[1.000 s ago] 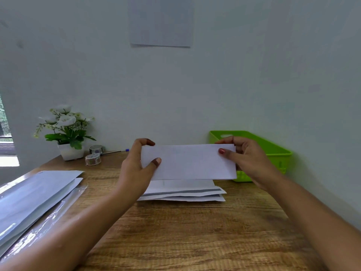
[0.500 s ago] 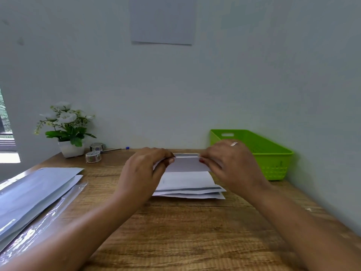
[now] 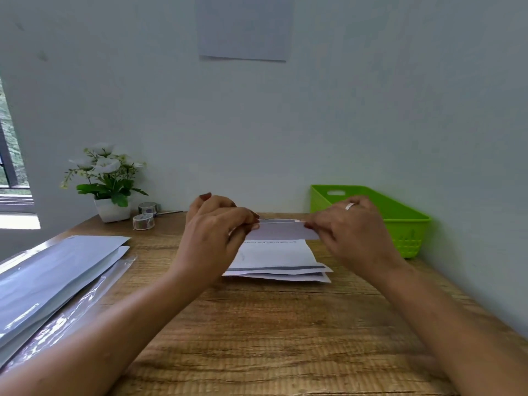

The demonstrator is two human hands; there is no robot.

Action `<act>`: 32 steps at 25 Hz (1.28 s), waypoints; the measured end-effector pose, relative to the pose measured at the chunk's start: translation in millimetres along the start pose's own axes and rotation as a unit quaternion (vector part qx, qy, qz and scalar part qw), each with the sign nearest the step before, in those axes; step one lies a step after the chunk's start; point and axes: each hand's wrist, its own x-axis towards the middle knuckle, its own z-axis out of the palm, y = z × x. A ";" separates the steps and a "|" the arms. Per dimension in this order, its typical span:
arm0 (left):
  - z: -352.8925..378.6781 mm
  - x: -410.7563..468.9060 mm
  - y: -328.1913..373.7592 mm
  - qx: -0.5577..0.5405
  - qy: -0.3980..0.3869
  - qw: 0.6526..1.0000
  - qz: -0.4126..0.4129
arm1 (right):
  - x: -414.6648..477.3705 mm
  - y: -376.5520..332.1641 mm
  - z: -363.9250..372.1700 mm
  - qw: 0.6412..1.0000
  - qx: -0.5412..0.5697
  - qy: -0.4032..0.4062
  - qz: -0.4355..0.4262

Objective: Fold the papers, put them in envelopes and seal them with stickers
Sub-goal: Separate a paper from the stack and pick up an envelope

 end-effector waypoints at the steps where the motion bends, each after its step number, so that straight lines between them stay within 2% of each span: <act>1: -1.8 1.0 -1.1 0.017 -0.006 1.000 -0.009 | -0.9 5.9 0.0 1.000 -0.008 -0.002 0.010; 4: -5.0 4.6 4.1 0.103 -0.039 0.994 -0.001 | -1.9 13.6 1.2 0.999 -0.031 0.002 0.017; 10: 22.8 26.5 43.2 0.213 -0.061 0.967 0.124 | 2.3 -6.7 -6.1 0.998 -0.042 0.042 -0.012; 14: 32.9 38.5 34.7 0.271 -0.067 0.942 0.184 | 0.1 10.2 -7.9 0.997 -0.066 0.043 0.009; 19: 28.7 39.1 -9.2 0.334 -0.112 0.921 0.164 | -1.9 24.0 -5.5 0.994 -0.090 0.050 0.030; 23: 20.7 38.0 -41.0 0.371 -0.141 0.914 0.081 | -1.8 33.3 -7.7 0.990 -0.117 0.064 0.054; 25: 19.2 36.9 -39.3 0.338 -0.086 0.936 0.037 | -1.1 34.4 -7.8 0.987 -0.134 0.063 0.062; 28: 19.1 43.4 6.5 0.197 -0.030 0.980 0.014 | 0.9 19.4 -5.1 0.987 -0.143 0.060 0.035; 30: 22.4 46.1 39.2 0.084 -0.130 0.988 -0.023 | 3.4 6.0 -5.5 0.986 -0.145 0.080 0.004; 32: 29.9 42.9 49.8 -0.069 -0.216 0.966 -0.127 | 4.9 -3.3 -7.8 0.983 -0.149 0.100 -0.030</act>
